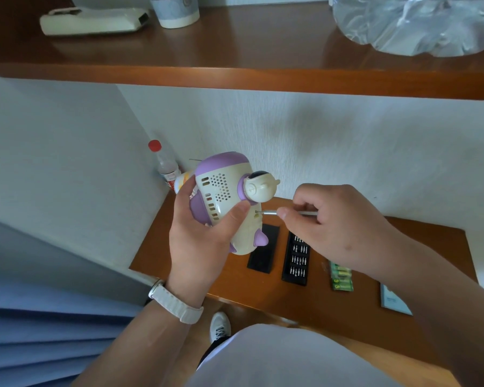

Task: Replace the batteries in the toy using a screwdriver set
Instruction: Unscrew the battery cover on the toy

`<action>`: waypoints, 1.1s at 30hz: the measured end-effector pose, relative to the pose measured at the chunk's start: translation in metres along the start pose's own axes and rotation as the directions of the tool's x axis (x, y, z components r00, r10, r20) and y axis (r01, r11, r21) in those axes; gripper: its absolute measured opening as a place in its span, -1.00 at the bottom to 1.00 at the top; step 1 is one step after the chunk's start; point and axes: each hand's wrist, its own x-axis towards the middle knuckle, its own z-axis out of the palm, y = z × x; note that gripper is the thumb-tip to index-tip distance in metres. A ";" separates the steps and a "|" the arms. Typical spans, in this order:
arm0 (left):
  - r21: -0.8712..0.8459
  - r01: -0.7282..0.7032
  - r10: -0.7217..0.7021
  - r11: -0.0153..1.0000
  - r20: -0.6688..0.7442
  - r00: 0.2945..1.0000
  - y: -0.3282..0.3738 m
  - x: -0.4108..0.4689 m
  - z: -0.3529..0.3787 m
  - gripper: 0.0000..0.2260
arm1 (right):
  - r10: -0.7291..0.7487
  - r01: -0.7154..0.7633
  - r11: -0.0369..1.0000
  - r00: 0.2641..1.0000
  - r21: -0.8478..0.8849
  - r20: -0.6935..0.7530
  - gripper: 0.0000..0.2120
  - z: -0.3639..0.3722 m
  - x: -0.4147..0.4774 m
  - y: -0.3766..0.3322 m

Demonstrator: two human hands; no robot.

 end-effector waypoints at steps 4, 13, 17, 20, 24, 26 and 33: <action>-0.004 0.012 -0.012 1.000 0.006 1.000 -0.001 -0.001 0.001 -0.22 | 0.008 -0.009 0.999 0.999 0.034 0.033 -0.80 -0.001 -0.001 0.001; -0.029 0.015 -0.015 0.999 0.015 1.000 0.000 -0.001 0.007 -0.21 | 0.031 -0.031 0.999 1.000 -0.017 -0.006 -0.58 -0.004 -0.003 0.000; -0.029 0.019 -0.019 0.999 0.014 1.000 -0.002 -0.001 0.009 -0.22 | 0.045 -0.045 0.999 0.999 -0.019 0.006 -0.56 -0.003 -0.003 0.004; -0.035 0.029 -0.028 0.999 0.027 0.999 -0.006 0.001 0.011 -0.23 | 0.063 -0.064 0.998 0.997 0.006 0.039 -0.67 -0.003 -0.002 0.004; -0.070 0.054 -0.049 0.996 0.065 0.997 -0.013 0.009 0.013 -0.29 | 0.112 -0.112 0.994 0.991 -0.011 0.070 -0.78 -0.002 -0.001 0.003; -0.077 0.078 -0.071 0.994 0.093 0.993 -0.014 0.016 0.015 -0.34 | 0.154 -0.154 0.988 0.986 -0.001 0.057 -0.80 -0.001 0.001 0.001; -0.084 0.063 -0.048 0.994 0.178 0.983 -0.017 0.045 0.011 -0.47 | 0.245 -0.244 0.970 0.969 -0.019 0.036 -0.75 0.005 0.012 -0.012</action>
